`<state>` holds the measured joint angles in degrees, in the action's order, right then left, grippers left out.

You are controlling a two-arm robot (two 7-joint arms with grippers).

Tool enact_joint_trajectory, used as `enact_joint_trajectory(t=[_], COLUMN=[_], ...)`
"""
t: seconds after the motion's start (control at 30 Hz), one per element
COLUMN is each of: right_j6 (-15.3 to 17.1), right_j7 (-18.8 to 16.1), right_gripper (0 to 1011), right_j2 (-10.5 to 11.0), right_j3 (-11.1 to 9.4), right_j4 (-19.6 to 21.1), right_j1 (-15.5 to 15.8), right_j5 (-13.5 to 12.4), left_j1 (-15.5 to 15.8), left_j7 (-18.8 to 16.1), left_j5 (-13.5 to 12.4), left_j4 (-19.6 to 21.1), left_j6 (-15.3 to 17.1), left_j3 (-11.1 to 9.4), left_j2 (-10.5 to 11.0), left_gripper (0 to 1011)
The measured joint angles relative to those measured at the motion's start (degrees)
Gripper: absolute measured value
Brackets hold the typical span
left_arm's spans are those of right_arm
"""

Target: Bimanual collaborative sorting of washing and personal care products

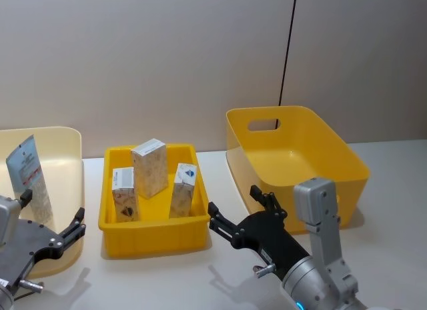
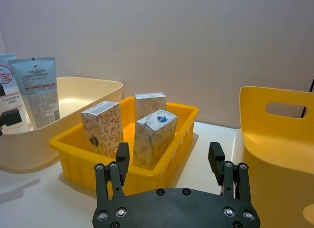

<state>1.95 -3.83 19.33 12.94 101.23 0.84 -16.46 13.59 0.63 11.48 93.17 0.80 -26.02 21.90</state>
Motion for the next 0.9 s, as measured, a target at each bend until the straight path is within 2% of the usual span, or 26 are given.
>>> enact_joint_trajectory(t=[0.6, 0.9], right_j6=[0.0, 0.0], right_j7=[0.0, 0.0], right_gripper=[1001, 1001], right_j2=[0.0, 0.0], right_j3=[0.0, 0.0], right_j4=[0.0, 0.0], right_j1=[0.0, 0.0], right_j5=[0.0, 0.0], left_j1=[0.1, 1.2], left_j7=[0.0, 0.4], left_j5=[0.1, 1.6], left_j4=[0.0, -0.8], left_j6=[0.3, 2.1], left_j3=[0.3, 2.0], left_j2=[-0.1, -0.6], left_gripper=[1003, 1003])
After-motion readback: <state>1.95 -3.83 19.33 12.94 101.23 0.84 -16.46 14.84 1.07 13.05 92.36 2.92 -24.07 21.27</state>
